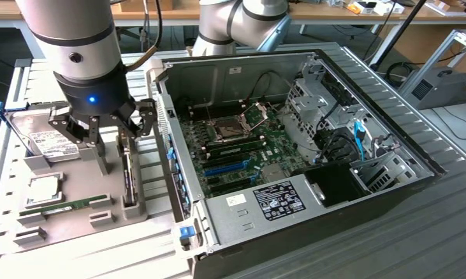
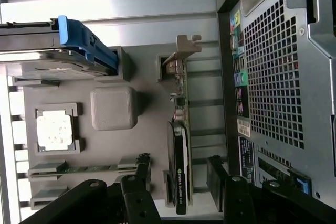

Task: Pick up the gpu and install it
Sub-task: 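Pick up the gpu and move the gpu toward the slot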

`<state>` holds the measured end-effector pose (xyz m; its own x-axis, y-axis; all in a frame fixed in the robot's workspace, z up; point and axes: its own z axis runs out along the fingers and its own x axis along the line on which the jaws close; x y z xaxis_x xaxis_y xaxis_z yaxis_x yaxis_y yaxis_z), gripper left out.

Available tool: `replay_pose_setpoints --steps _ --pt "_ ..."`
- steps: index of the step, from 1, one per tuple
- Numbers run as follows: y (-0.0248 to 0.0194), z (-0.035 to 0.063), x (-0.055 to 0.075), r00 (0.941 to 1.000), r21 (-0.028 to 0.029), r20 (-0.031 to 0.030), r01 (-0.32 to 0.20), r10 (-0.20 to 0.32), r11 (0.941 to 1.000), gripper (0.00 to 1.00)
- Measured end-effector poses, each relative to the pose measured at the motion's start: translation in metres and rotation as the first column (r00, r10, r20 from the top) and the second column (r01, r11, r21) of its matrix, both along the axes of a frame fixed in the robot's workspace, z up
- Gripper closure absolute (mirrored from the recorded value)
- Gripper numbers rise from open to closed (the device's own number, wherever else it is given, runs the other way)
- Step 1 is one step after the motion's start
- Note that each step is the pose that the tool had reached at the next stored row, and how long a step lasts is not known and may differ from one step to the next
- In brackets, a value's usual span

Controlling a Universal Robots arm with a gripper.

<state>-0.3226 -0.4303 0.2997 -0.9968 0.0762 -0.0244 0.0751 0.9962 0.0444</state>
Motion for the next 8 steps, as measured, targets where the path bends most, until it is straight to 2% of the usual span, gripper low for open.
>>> replay_pose_setpoints --steps 8 --pt "0.0 -0.0115 0.0 1.0 0.0001 0.0001 0.0 0.0 1.0 0.44"
